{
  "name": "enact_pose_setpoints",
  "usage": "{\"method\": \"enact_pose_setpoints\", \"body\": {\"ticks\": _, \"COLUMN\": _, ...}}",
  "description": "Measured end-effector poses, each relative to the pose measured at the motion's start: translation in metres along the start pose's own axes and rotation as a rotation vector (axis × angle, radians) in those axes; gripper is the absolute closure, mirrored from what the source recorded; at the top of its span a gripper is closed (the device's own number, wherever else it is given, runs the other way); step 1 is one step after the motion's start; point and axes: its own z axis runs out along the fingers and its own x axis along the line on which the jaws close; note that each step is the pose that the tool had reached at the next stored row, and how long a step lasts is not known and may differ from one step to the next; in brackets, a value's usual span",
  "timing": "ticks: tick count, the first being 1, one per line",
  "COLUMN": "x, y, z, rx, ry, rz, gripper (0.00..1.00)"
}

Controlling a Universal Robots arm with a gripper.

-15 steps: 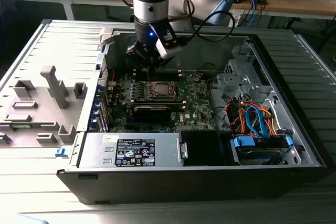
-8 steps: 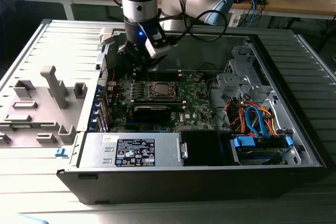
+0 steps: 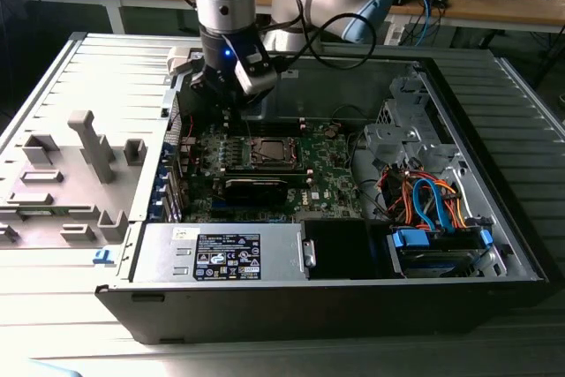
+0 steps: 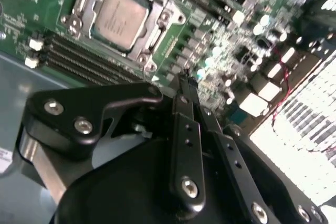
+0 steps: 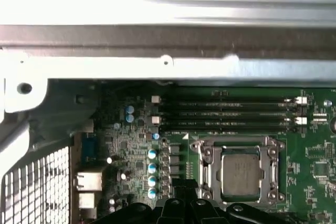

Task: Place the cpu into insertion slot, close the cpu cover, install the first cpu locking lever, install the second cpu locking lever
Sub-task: 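Install the first cpu locking lever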

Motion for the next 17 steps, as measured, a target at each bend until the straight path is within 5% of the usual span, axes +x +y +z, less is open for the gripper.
{"method": "enact_pose_setpoints", "body": {"ticks": 6, "x": 0.0, "y": 0.019, "z": -0.0004, "rx": 0.0002, "ry": 0.0002, "rz": 0.0, "gripper": 0.89}}
{"method": "enact_pose_setpoints", "body": {"ticks": 17, "x": -0.0165, "y": 0.0217, "z": 0.0008, "rx": -0.0001, "ry": 0.0027, "rz": 0.0, "gripper": 0.89}}
